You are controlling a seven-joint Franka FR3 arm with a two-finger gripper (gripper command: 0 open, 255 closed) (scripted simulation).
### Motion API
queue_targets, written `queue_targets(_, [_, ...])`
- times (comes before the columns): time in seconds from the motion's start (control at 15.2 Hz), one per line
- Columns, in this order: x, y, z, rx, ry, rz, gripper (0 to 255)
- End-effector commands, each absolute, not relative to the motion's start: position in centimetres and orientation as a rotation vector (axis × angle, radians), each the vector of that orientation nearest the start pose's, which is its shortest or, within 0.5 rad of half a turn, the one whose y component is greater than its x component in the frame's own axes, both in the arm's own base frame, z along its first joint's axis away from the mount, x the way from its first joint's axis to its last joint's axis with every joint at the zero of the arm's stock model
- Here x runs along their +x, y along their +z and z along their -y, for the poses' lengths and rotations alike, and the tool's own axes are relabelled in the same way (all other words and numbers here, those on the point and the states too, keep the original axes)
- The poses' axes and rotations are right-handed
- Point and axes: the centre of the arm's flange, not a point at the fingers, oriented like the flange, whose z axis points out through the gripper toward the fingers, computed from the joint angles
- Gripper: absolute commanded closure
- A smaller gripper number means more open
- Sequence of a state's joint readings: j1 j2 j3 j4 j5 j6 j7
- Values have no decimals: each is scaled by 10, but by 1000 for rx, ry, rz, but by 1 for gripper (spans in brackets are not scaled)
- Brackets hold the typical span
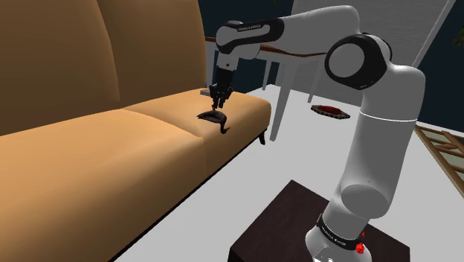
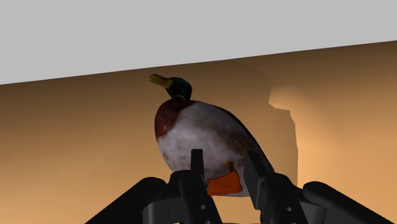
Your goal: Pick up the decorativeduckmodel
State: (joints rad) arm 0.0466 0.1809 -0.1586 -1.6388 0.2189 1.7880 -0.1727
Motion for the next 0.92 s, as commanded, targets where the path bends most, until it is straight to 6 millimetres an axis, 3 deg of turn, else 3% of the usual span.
queue_targets(0.0, [614, 518, 44, -2955, 3, 18, 255])
queue_targets(0.73, [614, 576, 44, -2955, 3, 18, 255])
queue_targets(0.86, [614, 577, 44, -2955, 3, 18, 255])
